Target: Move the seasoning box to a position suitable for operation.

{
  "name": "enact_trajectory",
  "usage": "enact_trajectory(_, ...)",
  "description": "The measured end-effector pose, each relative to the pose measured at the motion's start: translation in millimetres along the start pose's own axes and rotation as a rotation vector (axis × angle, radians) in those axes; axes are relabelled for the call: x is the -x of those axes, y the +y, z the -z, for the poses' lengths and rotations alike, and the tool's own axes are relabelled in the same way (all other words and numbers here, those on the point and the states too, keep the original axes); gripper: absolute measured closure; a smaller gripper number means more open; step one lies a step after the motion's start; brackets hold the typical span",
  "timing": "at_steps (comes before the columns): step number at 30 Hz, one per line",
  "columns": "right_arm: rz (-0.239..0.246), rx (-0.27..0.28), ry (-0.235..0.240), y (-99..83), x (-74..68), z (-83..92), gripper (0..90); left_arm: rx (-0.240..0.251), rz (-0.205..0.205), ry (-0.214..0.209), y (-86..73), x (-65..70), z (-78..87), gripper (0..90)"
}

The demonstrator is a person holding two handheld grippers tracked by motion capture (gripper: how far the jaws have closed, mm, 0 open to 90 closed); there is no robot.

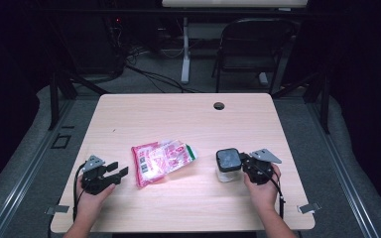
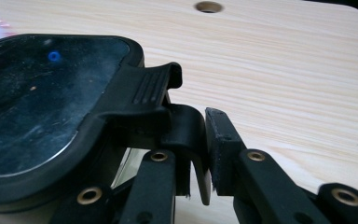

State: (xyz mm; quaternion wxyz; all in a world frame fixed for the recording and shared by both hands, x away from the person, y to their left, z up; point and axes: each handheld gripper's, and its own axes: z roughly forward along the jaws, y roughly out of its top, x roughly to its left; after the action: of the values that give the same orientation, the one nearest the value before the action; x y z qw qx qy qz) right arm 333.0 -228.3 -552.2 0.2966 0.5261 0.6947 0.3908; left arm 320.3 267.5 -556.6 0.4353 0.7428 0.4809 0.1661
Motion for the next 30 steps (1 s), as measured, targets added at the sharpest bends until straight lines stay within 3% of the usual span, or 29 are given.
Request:
enact_trajectory(4, 0.038, 0.002, 0.032, 1.9, -20.7, 2.8, 80.7, 0.008, -0.008, -0.003, 0.8, 2.1, 1.2, 47.2)
enact_trajectory(9, 0.052, -0.001, 0.065, 2.9, -35.3, 3.8, 80.7, 0.017, -0.010, -0.004, 0.9, 3.3, 1.2, 47.2)
enact_trajectory(12, 0.090, -0.002, 0.075, 2.7, -45.2, 4.6, 80.7, 0.019, -0.011, -0.005, 1.1, 3.2, 1.8, 47.2)
enact_trajectory(30, 0.139, -0.016, 0.095, -6.8, -64.6, 4.8, 80.5, 0.021, -0.013, -0.003, 1.3, 3.7, 2.1, 47.2)
